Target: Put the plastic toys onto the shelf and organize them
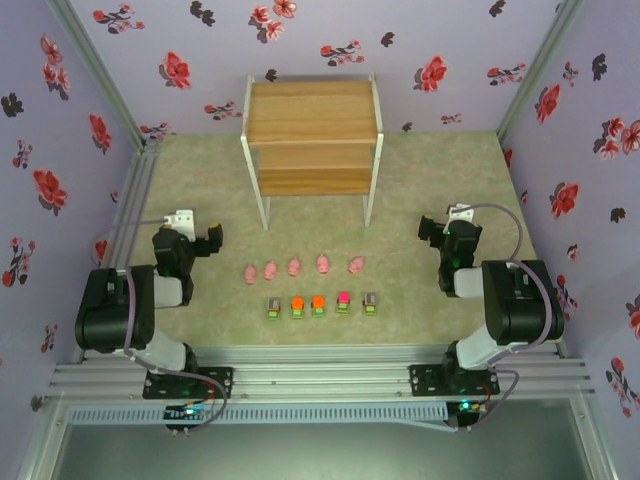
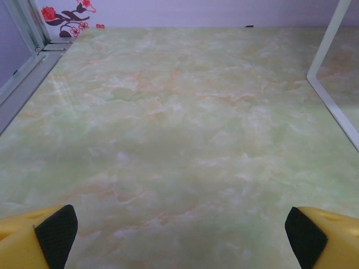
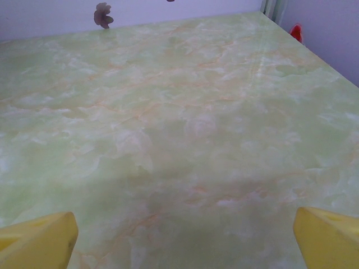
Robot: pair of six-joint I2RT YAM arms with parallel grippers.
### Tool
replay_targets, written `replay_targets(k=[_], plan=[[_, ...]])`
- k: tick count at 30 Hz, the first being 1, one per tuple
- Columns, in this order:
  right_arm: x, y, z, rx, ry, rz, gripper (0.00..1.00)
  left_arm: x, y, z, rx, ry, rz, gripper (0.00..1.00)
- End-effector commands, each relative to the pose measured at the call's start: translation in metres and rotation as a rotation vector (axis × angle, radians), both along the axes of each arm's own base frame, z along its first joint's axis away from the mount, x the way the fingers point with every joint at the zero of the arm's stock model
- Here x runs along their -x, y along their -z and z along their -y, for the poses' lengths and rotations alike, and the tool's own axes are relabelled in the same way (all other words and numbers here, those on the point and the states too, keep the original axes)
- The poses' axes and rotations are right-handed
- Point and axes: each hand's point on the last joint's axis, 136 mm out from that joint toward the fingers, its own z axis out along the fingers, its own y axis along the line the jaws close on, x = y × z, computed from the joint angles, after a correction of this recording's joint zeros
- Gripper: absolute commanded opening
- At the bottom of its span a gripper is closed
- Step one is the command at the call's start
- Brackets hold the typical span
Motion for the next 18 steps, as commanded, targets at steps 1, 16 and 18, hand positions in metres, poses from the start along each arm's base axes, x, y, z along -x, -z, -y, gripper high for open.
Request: replay_targets(k=[1, 16, 18], plan=[[-0.003, -0.003, 0.0, -0.018, 0.003, 0.017, 0.99, 0.007, -0.009, -0.012, 0.001, -0.069, 0.067, 1.0], [0.009, -0.012, 0.002, -0.02, 0.013, 0.086, 0.99, 0.034, -0.034, -0.018, -0.015, -0.157, 0.177, 1.0], [0.011, -0.014, 0.003, -0.018, 0.018, 0.099, 0.99, 0.037, -0.038, -0.017, -0.017, -0.163, 0.189, 1.0]])
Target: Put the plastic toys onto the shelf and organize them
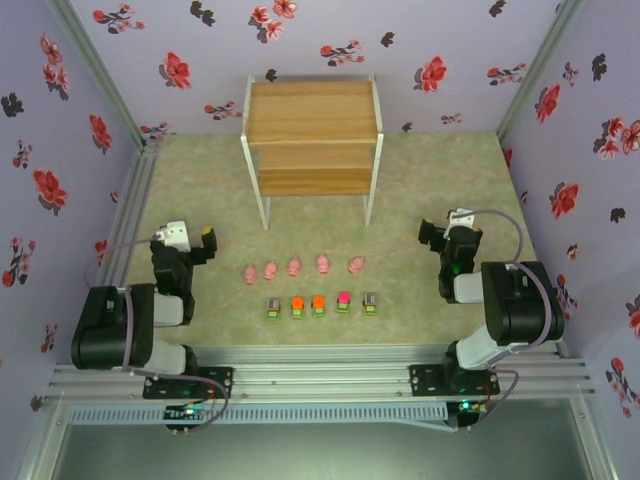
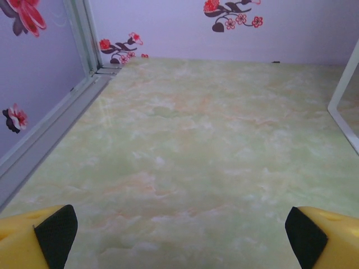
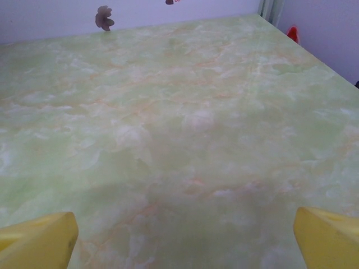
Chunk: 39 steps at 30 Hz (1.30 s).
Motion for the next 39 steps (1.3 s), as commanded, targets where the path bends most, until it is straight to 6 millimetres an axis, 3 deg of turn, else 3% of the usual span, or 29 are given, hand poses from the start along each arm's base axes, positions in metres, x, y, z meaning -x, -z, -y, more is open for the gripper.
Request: replay_targets(k=[1, 16, 24, 31, 35, 39], plan=[[0.001, -0.018, 0.003, -0.016, 0.02, 0.082, 0.99, 0.006, -0.018, -0.002, -0.037, -0.031, 0.063, 1.0], [0.025, -0.044, 0.009, 0.066, 0.139, 0.124, 0.99, 0.025, -0.057, 0.034, -0.216, -0.023, 0.149, 1.0], [0.039, -0.061, 0.012, 0.098, 0.237, 0.096, 0.99, 0.036, -0.074, 0.072, -0.258, 0.07, 0.185, 1.0], [0.057, -0.085, 0.022, 0.163, 0.47, 0.04, 0.99, 0.047, -0.094, 0.11, -0.303, 0.109, 0.209, 1.0], [0.068, -0.105, 0.027, 0.112, 0.598, -0.007, 0.99, 0.06, -0.107, 0.133, -0.275, 0.134, 0.229, 1.0], [0.074, -0.116, 0.022, 0.122, 0.596, -0.102, 0.99, 0.07, -0.124, 0.137, -0.161, 0.085, 0.211, 1.0]])
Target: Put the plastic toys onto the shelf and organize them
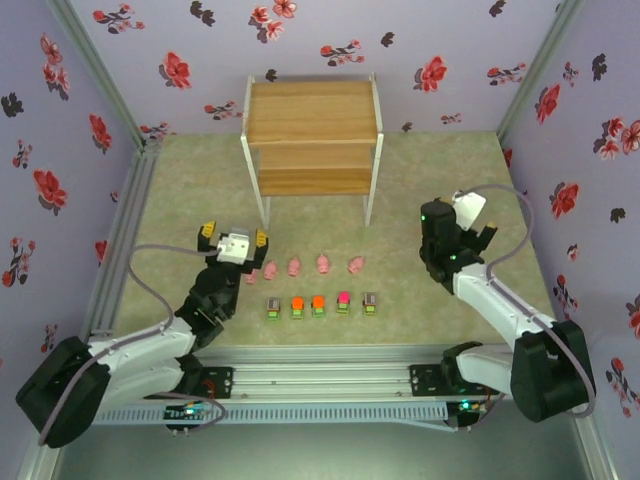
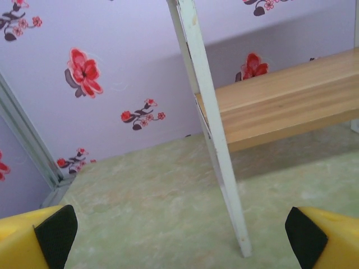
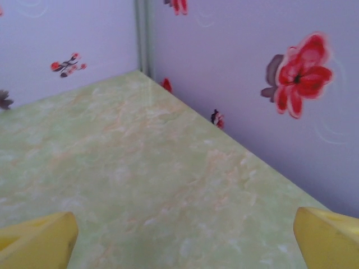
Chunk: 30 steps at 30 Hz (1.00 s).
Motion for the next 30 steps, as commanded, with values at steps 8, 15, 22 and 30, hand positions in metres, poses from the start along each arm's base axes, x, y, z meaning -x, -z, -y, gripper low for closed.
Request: replay_targets(k=[8, 15, 22, 30], plan=[[0.053, -0.019, -0.027, 0.104, -0.066, -0.043, 0.99, 0.026, -0.036, 0.009, 0.154, -0.011, -0.123, 1.0], [0.068, -0.028, -0.068, 0.109, -0.221, -0.036, 0.99, 0.044, -0.03, 0.022, 0.13, 0.005, -0.184, 1.0], [0.082, -0.018, -0.119, 0.132, -0.383, -0.06, 0.99, 0.046, -0.023, 0.01, 0.118, -0.056, -0.176, 1.0], [0.106, 0.014, -0.178, 0.066, -0.568, -0.113, 0.99, 0.047, -0.018, 0.015, 0.102, -0.027, -0.202, 1.0]])
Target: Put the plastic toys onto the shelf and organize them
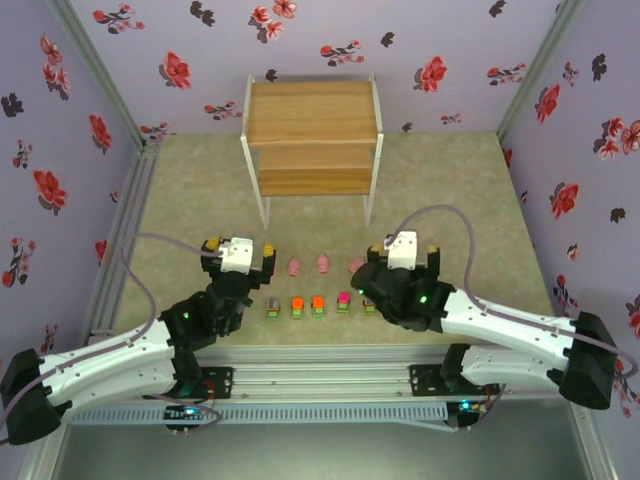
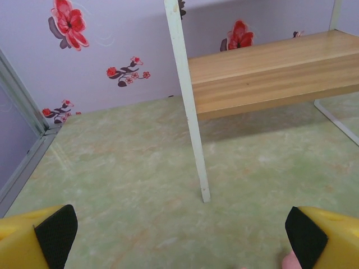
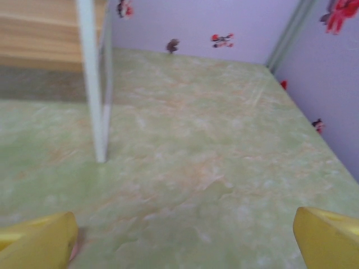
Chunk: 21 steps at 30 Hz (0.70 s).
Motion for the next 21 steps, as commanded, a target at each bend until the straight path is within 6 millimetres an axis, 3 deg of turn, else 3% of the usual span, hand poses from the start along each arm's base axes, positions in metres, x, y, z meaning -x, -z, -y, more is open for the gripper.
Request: replay_targets(k=[1, 15, 21], plan=[[0.009, 0.006, -0.016, -0.066, -0.017, -0.026, 0.99, 0.001, -0.006, -0.002, 0.023, -0.014, 0.003, 1.0], [0.038, 0.049, -0.037, -0.162, -0.064, -0.152, 0.98, 0.005, -0.005, -0.009, 0.076, 0.006, 0.041, 1.0], [0.047, 0.07, -0.041, -0.218, -0.055, -0.238, 0.96, -0.002, 0.005, 0.001, 0.018, -0.005, 0.002, 1.0]])
